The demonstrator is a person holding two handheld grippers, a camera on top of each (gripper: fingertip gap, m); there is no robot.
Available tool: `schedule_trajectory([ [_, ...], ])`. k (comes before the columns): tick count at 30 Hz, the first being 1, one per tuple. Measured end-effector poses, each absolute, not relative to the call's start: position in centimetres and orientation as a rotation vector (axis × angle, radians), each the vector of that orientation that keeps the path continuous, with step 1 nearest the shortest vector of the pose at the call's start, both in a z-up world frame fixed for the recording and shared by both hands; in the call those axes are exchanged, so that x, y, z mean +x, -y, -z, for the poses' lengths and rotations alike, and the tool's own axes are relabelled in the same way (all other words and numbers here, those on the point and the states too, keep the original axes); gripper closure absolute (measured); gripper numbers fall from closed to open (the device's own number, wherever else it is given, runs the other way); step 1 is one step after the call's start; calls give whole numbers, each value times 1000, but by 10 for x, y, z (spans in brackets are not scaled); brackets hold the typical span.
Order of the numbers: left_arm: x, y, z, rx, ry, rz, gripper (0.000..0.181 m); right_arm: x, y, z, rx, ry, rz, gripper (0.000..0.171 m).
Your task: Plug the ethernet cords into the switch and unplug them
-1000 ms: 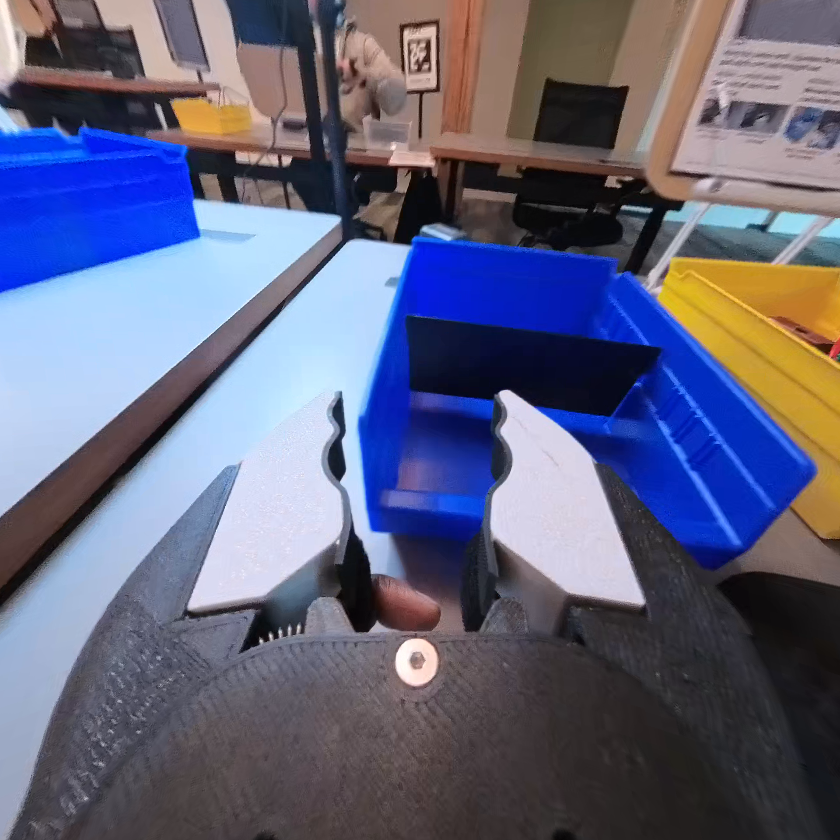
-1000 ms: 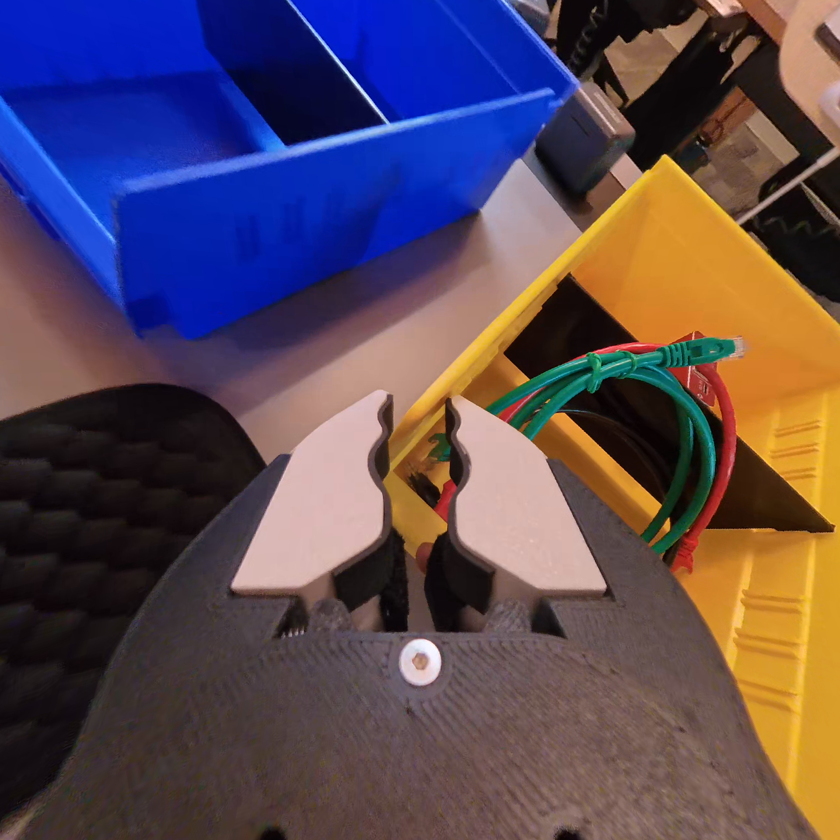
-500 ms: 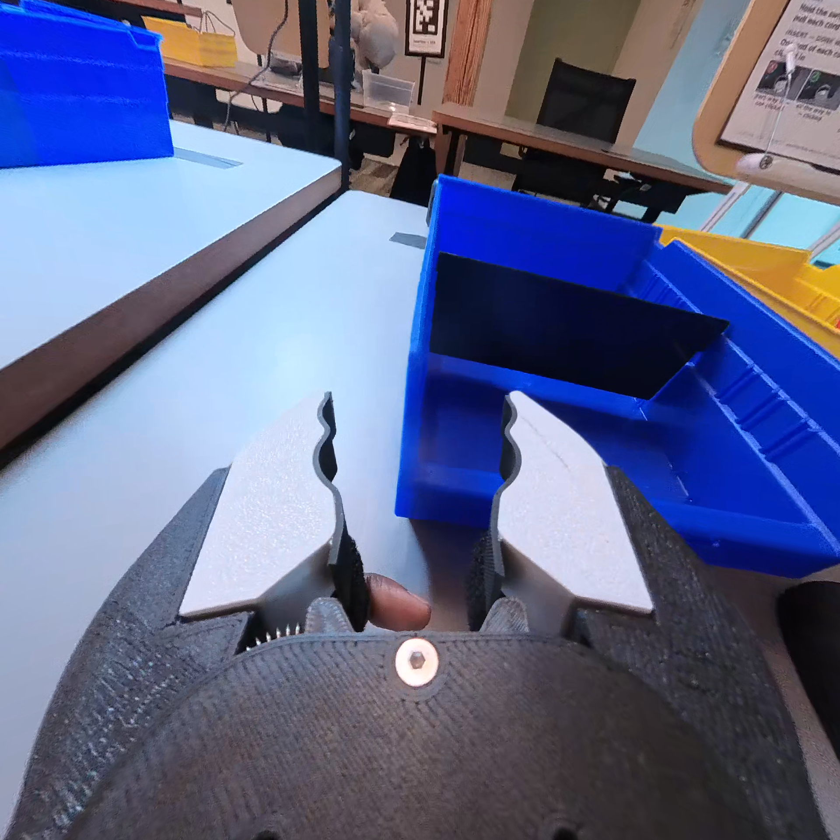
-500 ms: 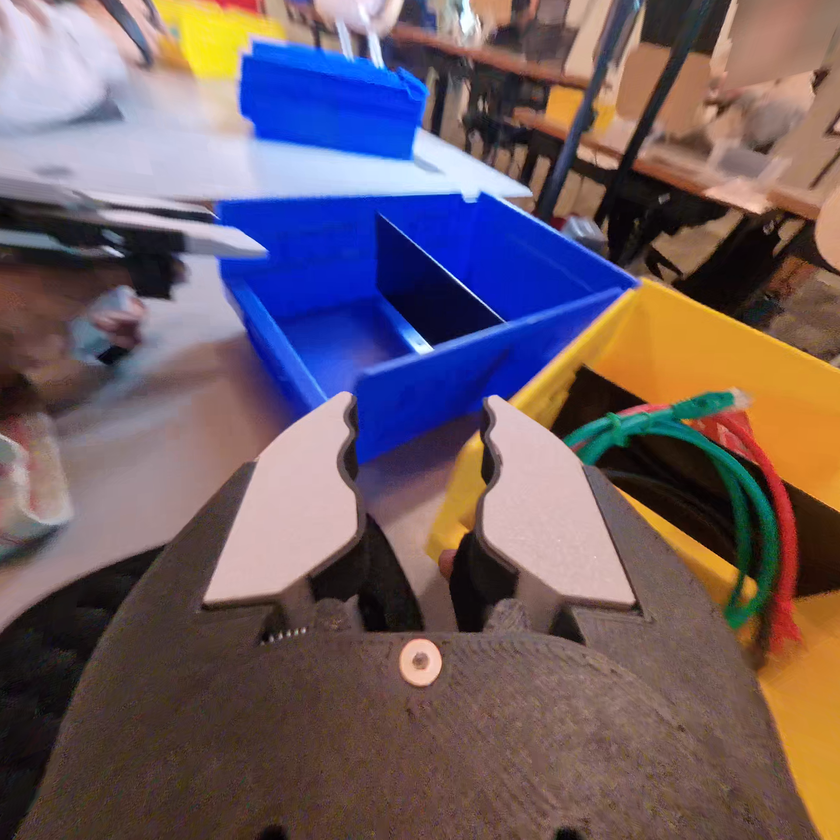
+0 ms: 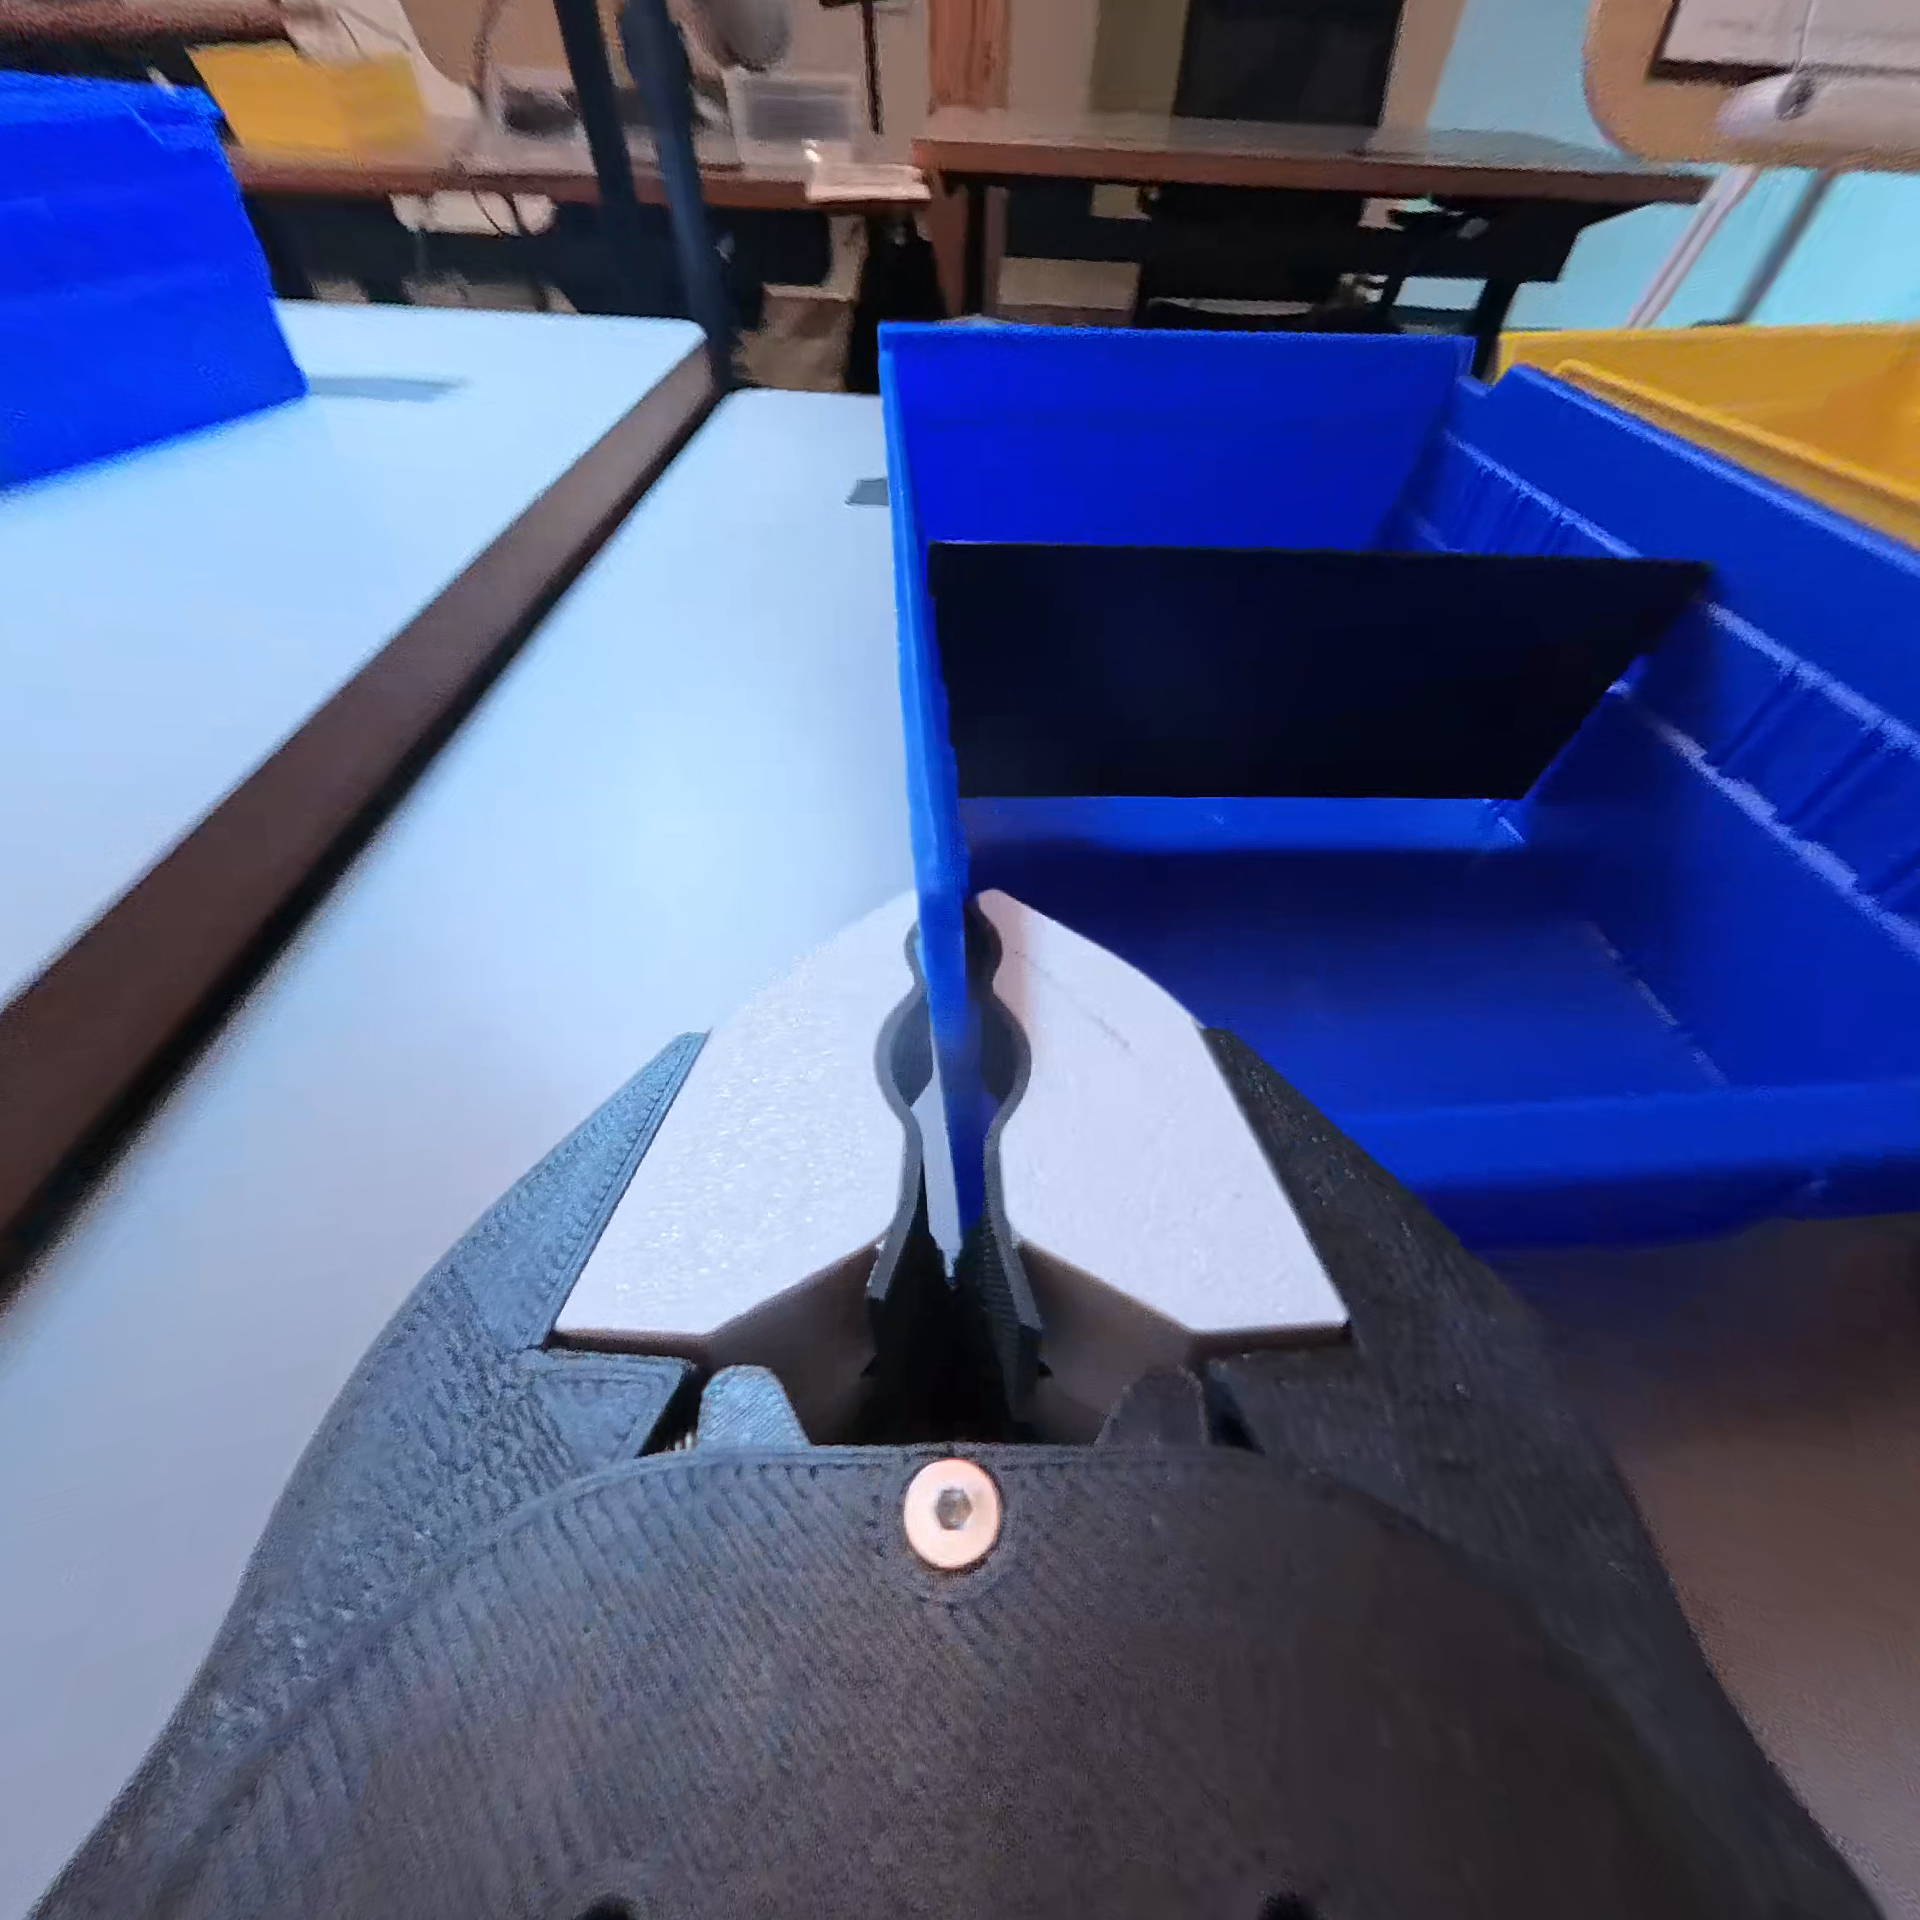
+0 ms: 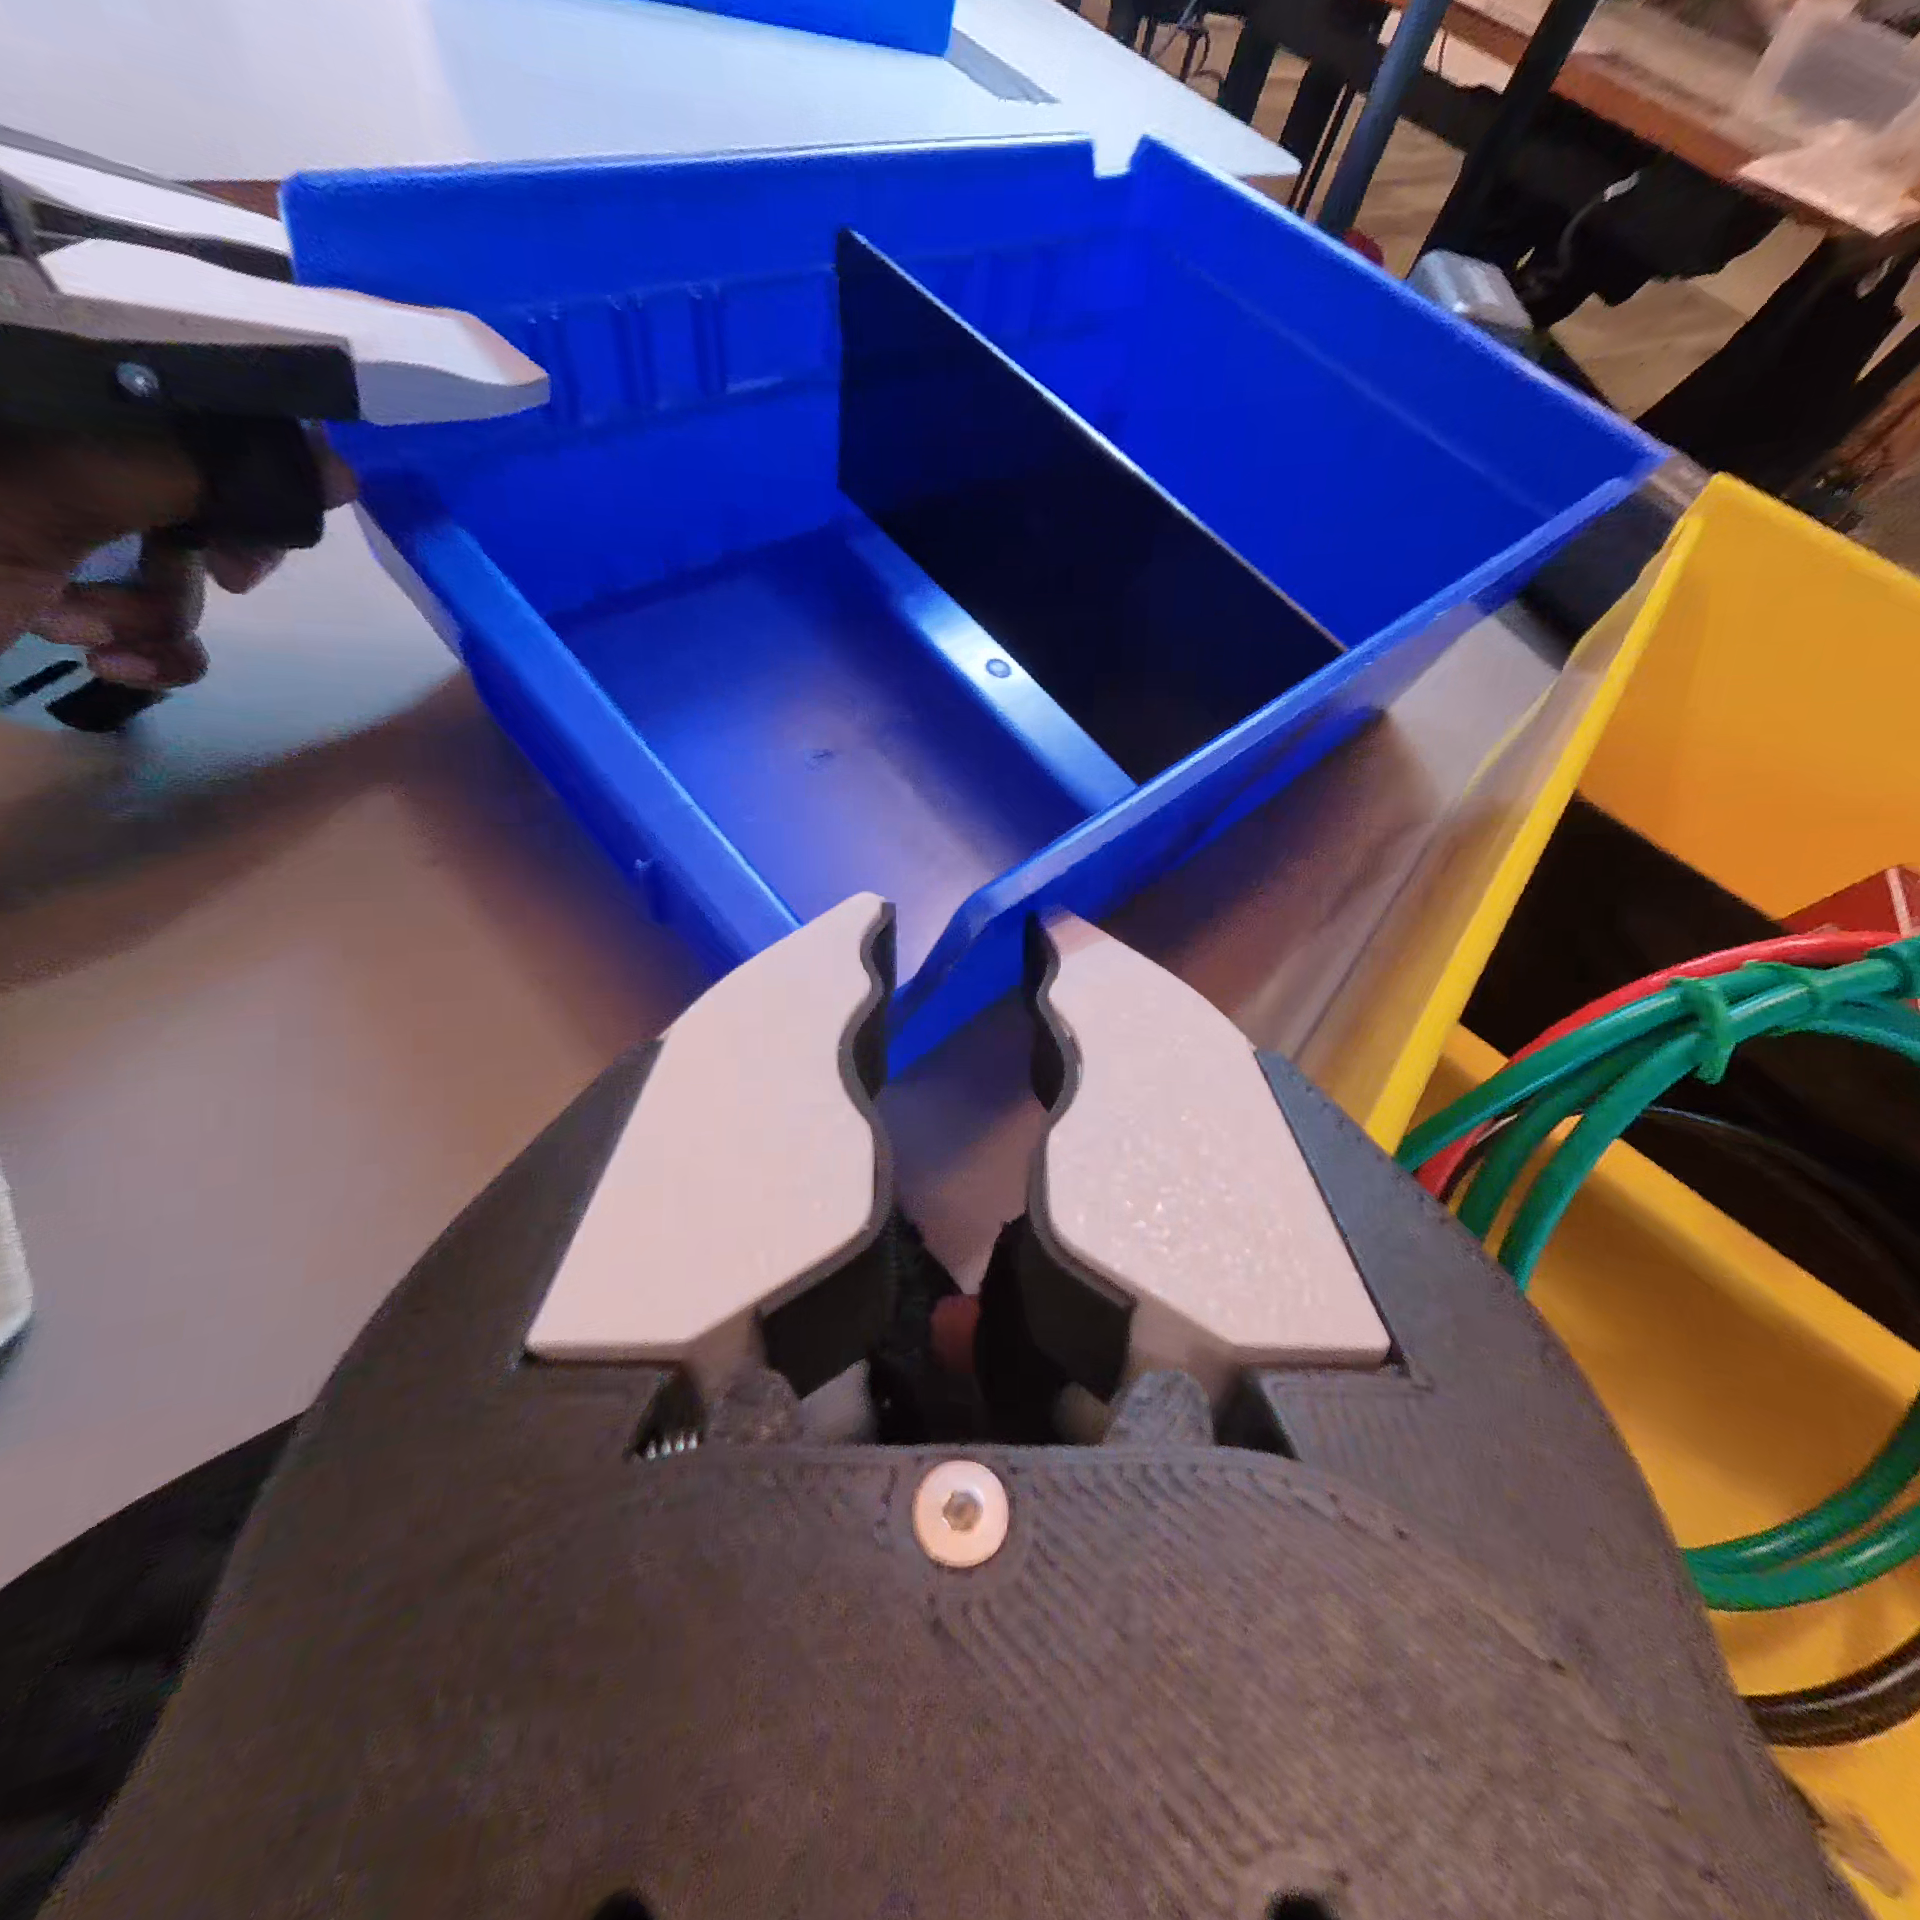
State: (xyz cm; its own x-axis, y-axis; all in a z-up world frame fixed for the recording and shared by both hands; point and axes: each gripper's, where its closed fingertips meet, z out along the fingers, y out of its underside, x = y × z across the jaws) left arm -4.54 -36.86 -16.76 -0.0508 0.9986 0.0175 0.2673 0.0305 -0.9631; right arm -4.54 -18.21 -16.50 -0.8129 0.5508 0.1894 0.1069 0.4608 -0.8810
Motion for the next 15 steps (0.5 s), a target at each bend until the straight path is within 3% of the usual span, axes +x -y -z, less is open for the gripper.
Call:
schedule_trajectory([
  [9,-3,339,70,-1234,1264,-1460,178,-38,155,90,-347,1936,-1407,155],
  [15,3,259,-11,-1139,1003,-1537,175,-30,73,20,-348,1692,-1420,155],
])
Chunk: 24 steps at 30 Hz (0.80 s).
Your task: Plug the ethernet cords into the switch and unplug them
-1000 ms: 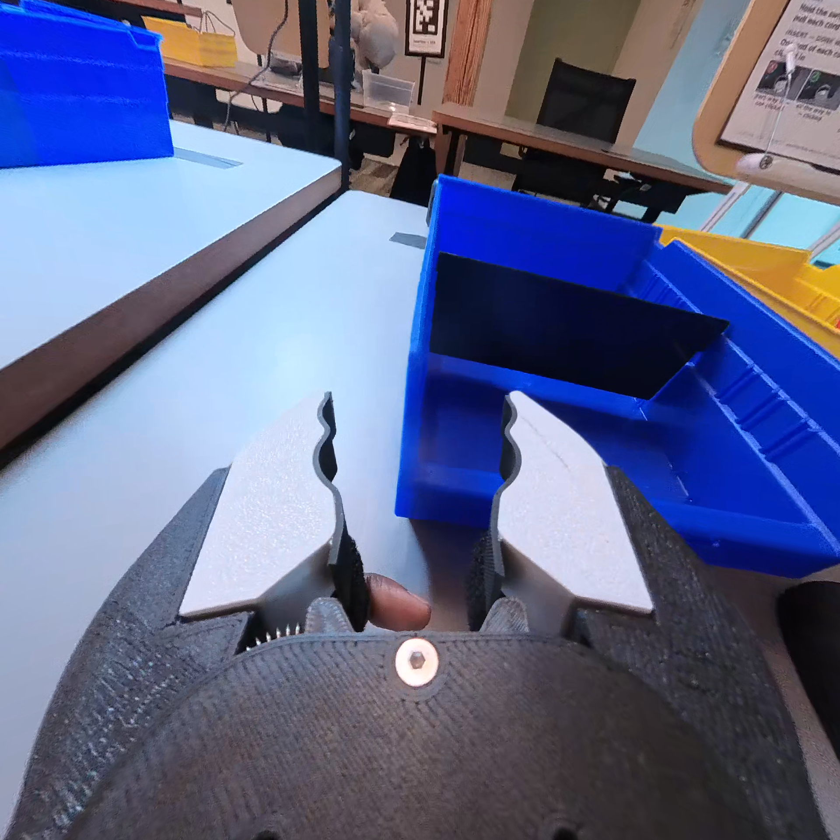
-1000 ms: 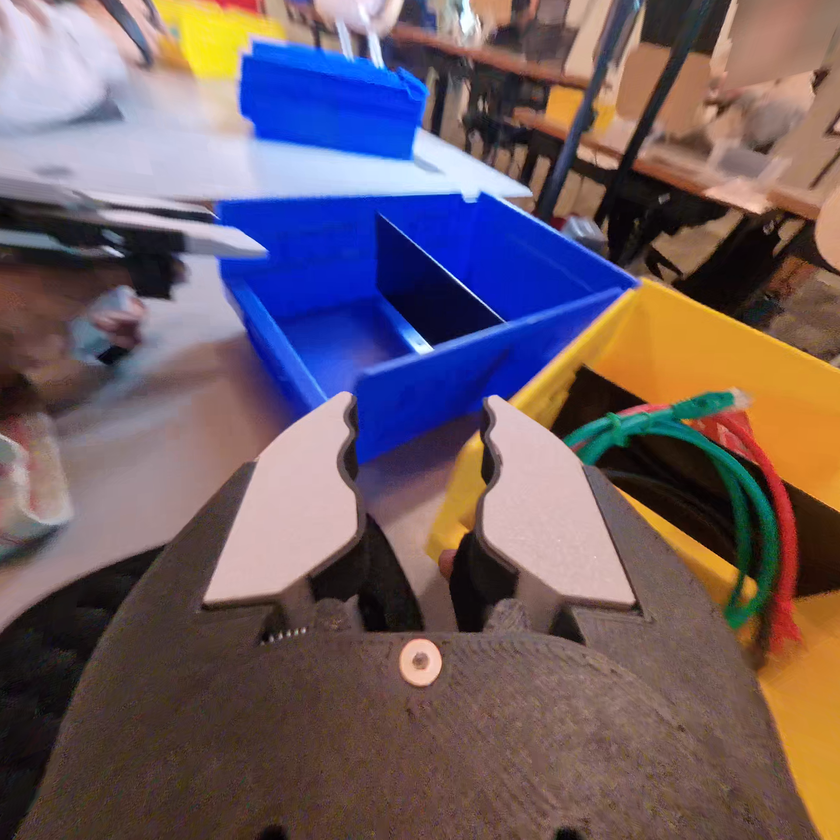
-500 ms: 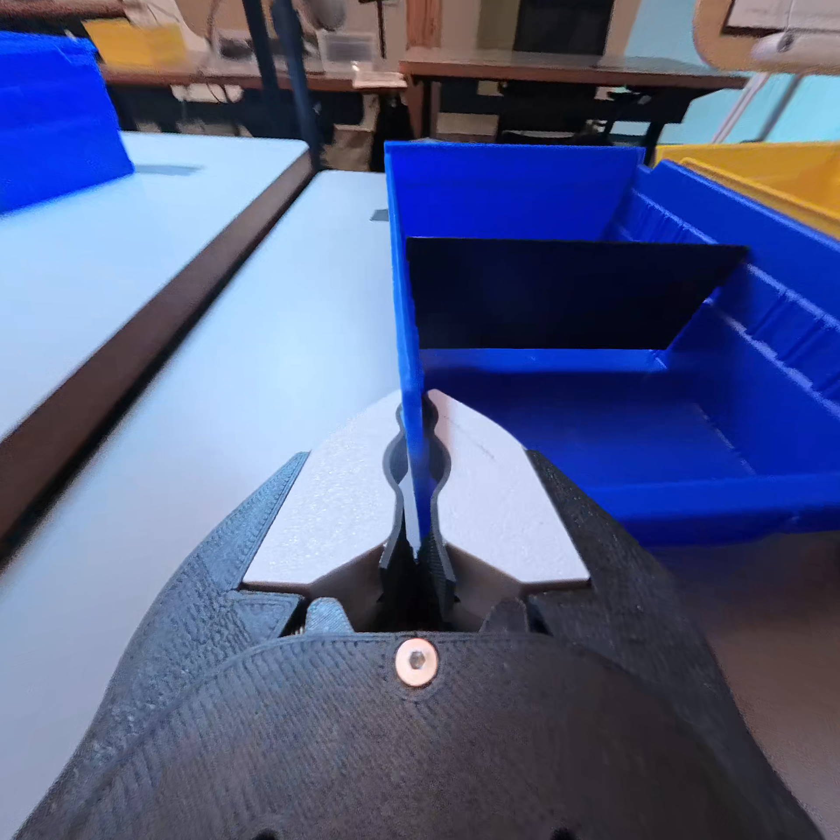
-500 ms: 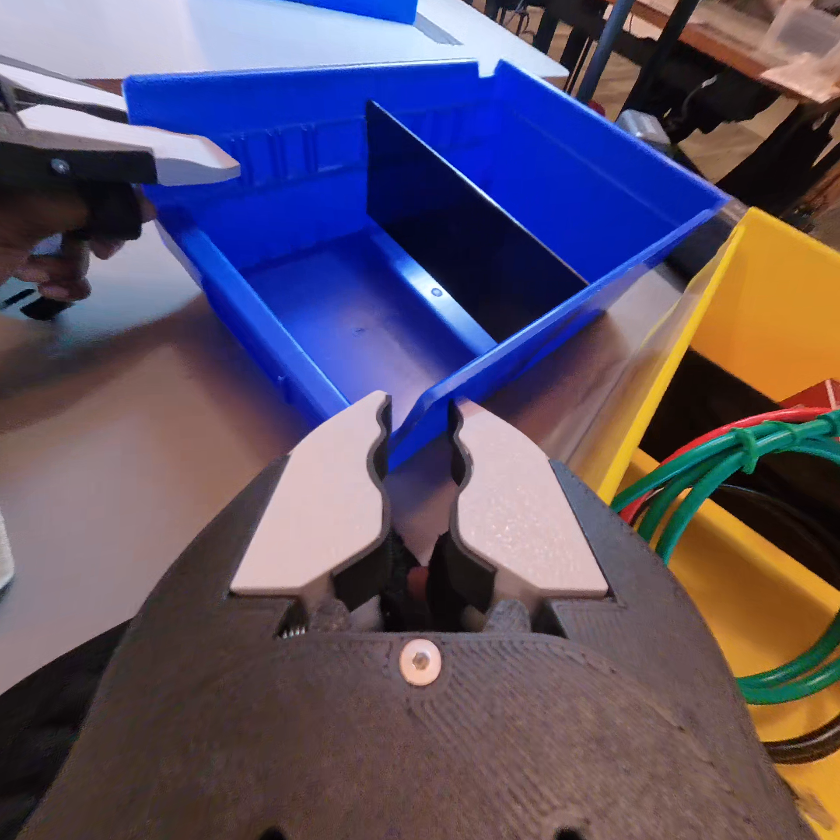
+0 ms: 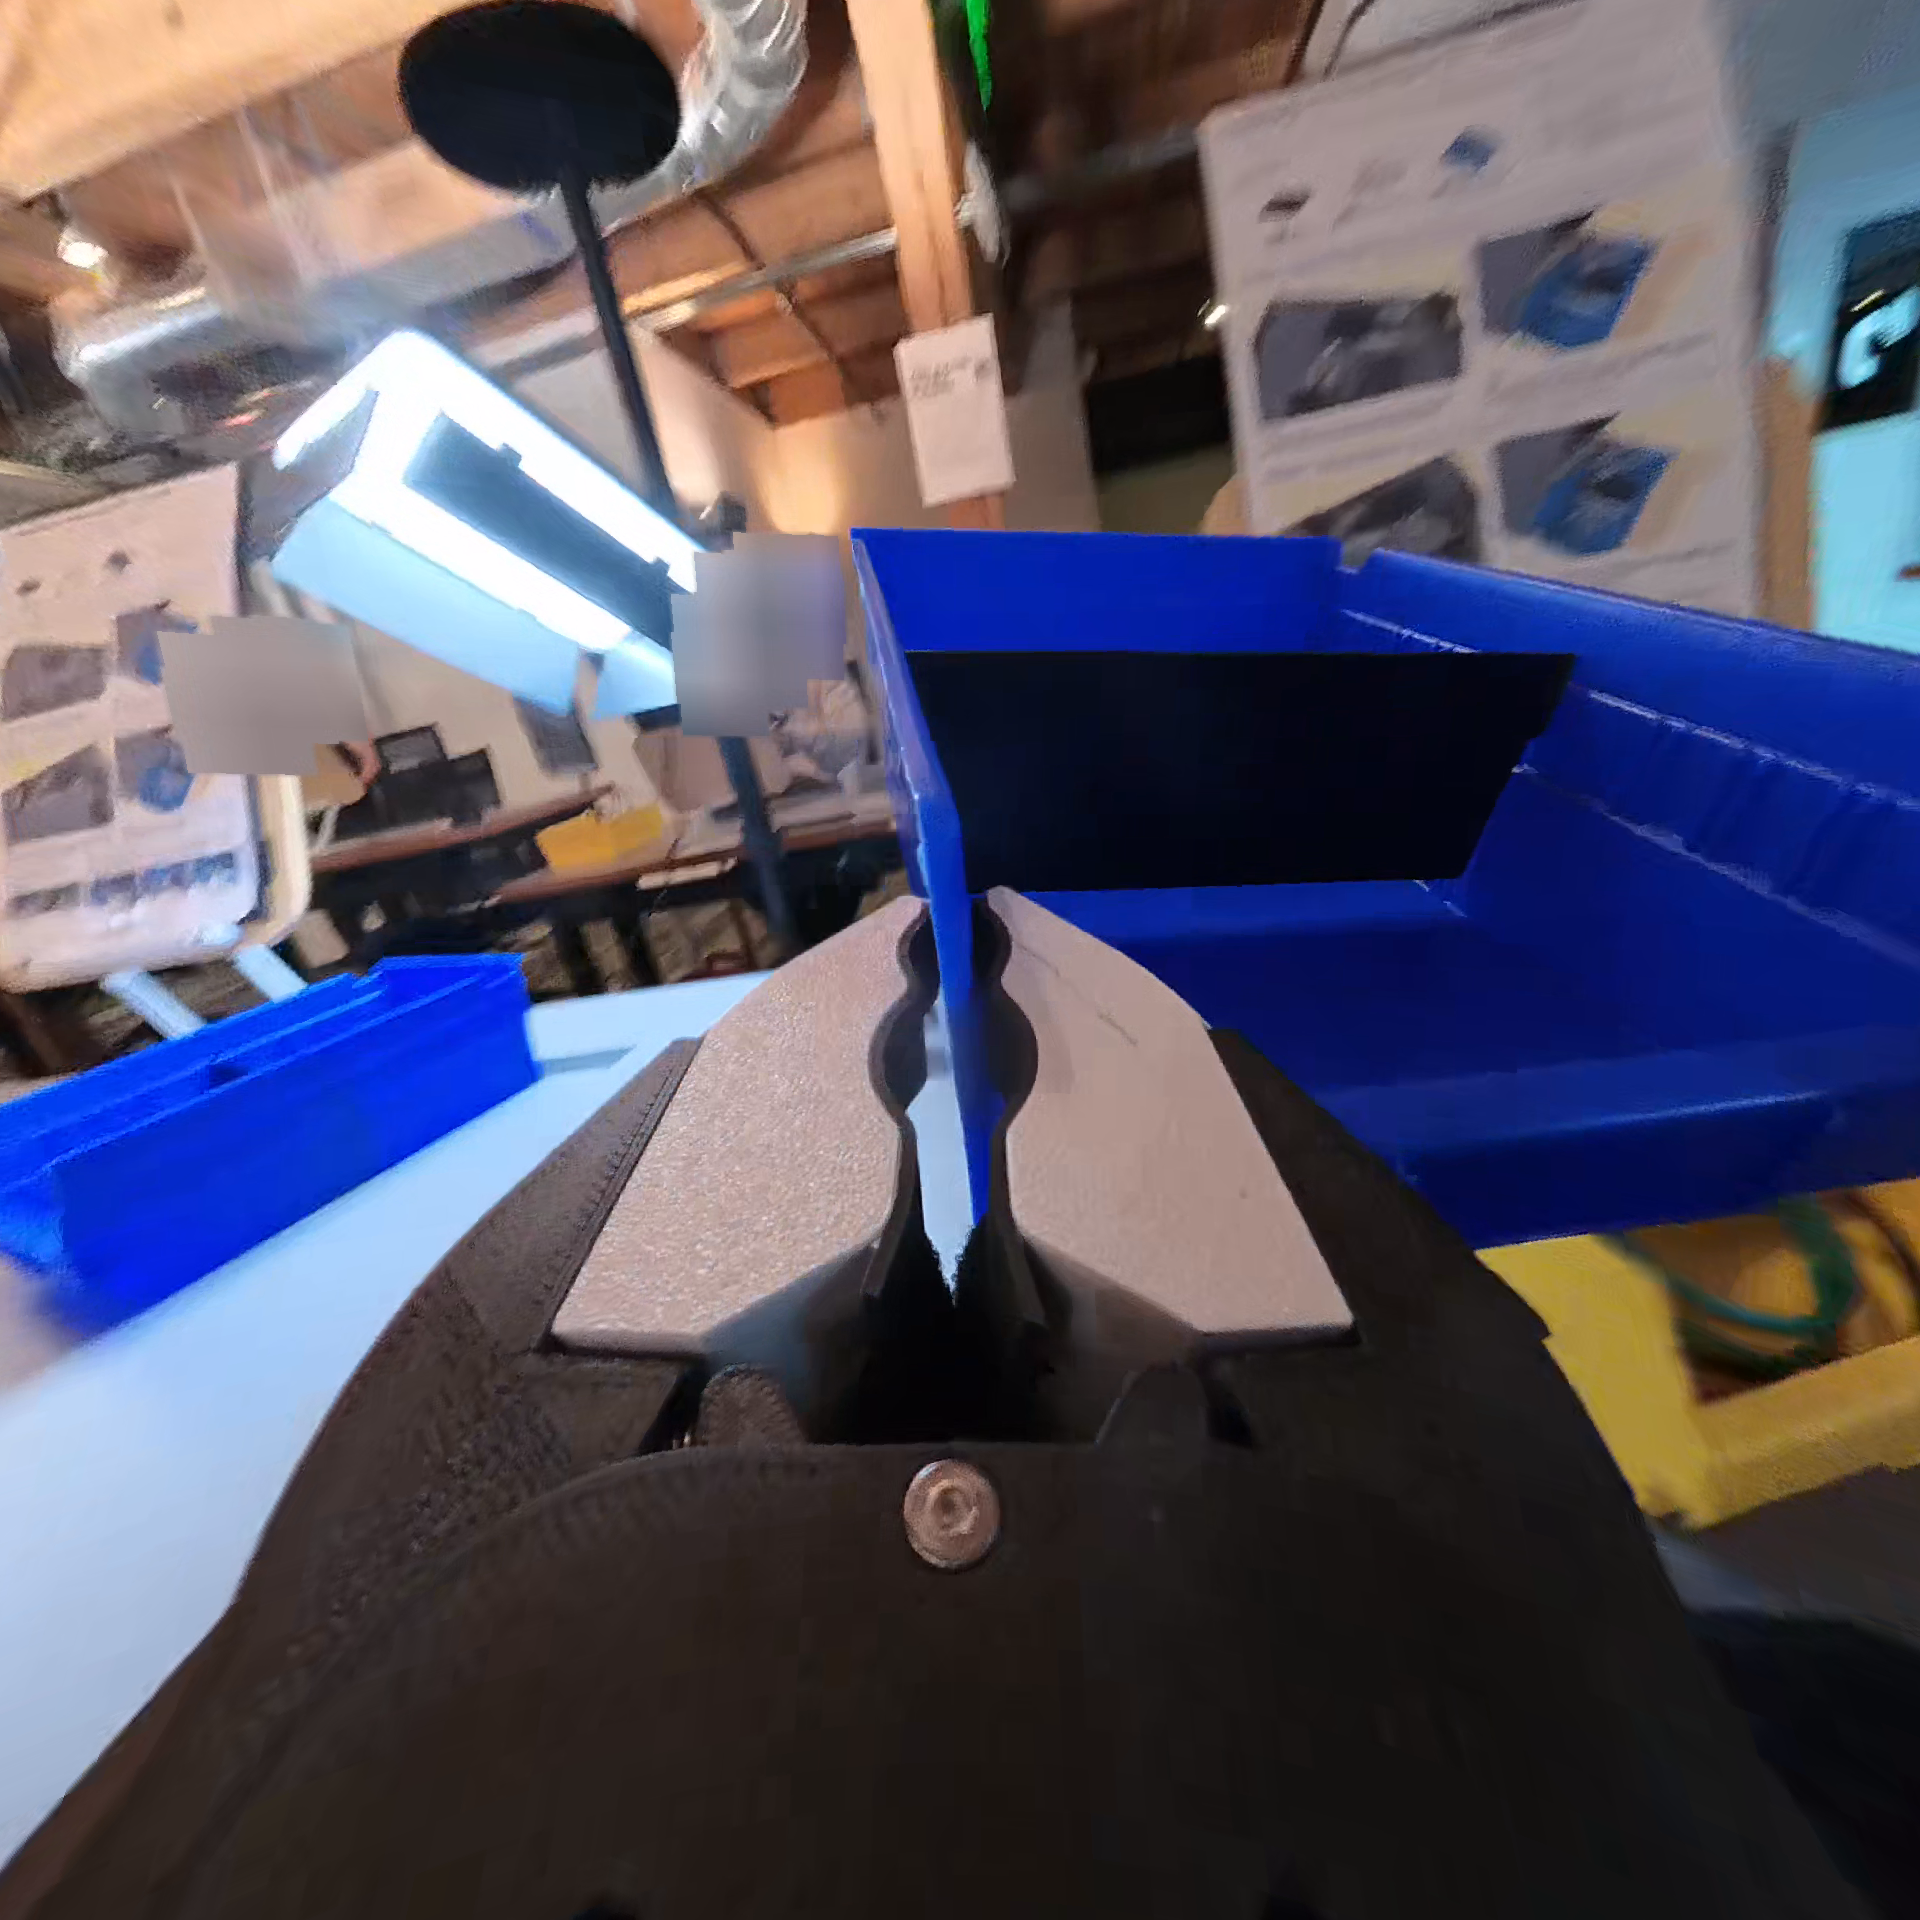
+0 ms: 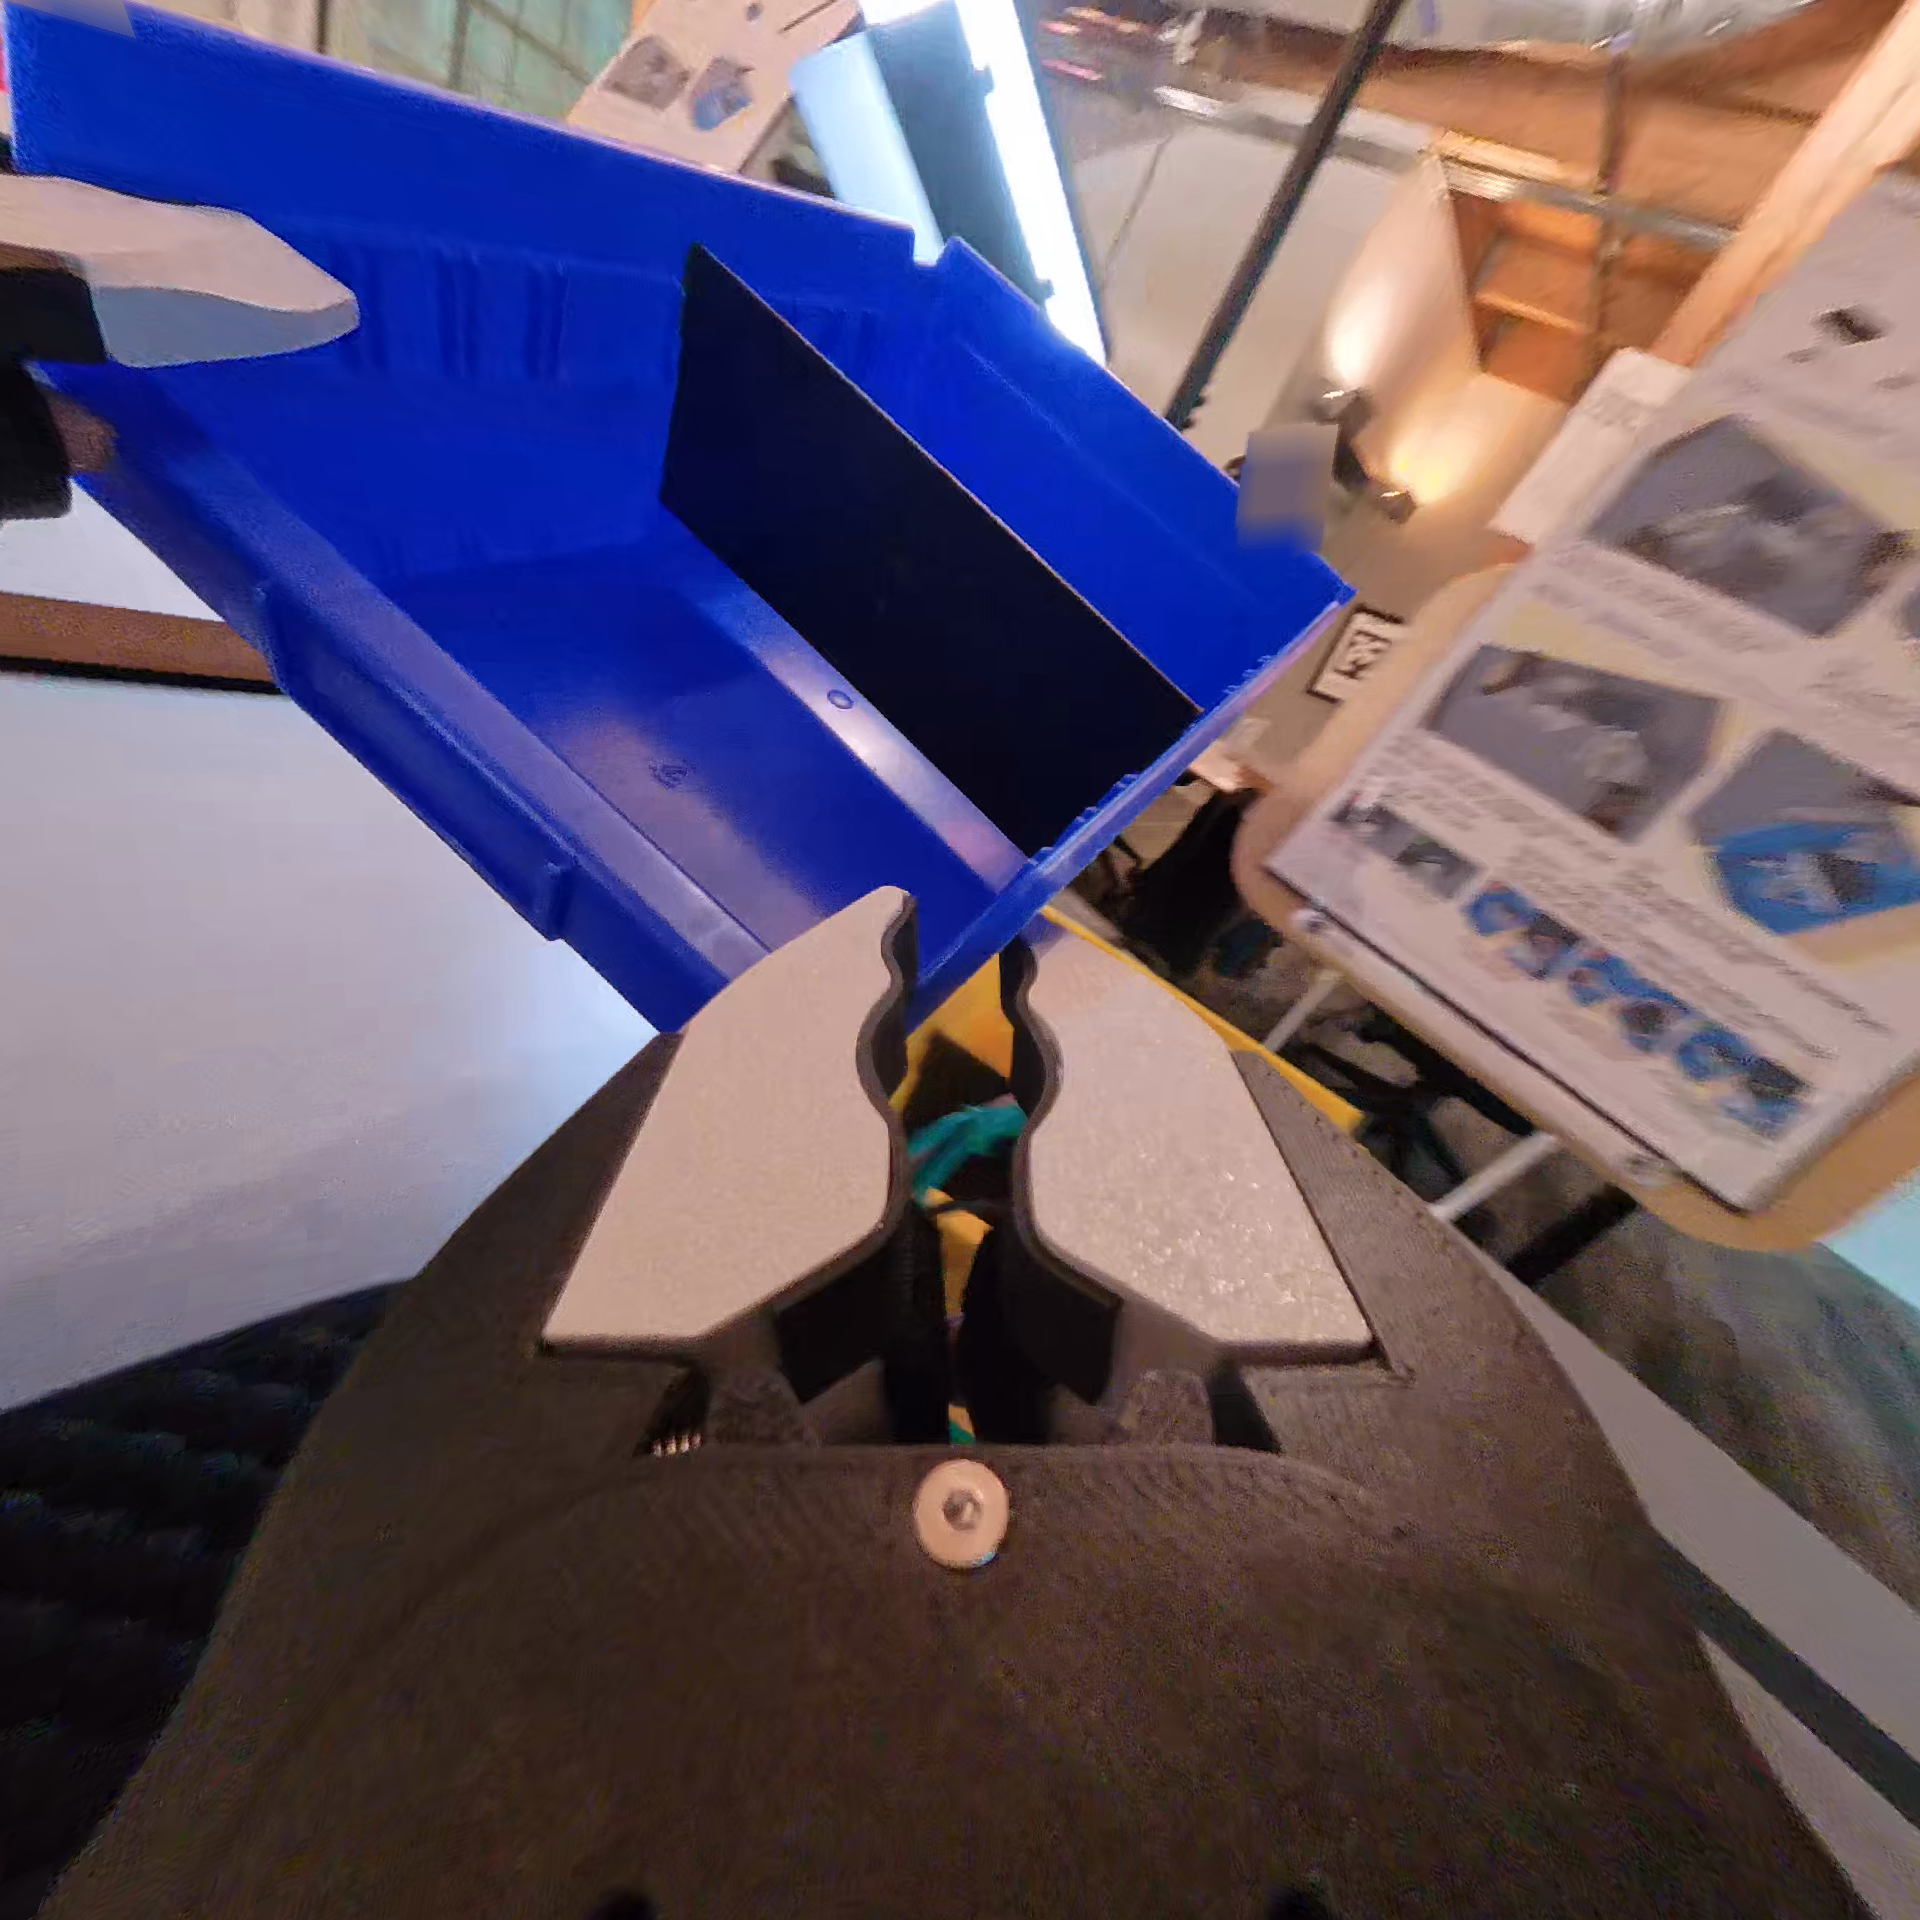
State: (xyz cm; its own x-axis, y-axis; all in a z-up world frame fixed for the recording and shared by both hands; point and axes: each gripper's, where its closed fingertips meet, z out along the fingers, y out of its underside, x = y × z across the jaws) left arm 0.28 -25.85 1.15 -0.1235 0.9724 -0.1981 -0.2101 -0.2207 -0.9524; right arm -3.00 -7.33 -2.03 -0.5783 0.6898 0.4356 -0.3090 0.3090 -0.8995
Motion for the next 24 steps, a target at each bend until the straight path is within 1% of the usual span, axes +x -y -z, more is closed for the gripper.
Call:
schedule_trajectory([
  [4,-24,177,-28,-1132,862,-1432,175,-34,-11,9,-428,1596,-1290,156],
  [11,-71,14,-10,-1235,707,-1182,173,-35,-170,21,-613,1509,-1036,156],
  [17,-98,-101,42,-1434,649,-1050,172,-37,-276,69,-754,1505,-904,156],
  [24,-105,-176,122,-1627,619,-948,170,-31,-346,129,-898,1544,-794,157],
])
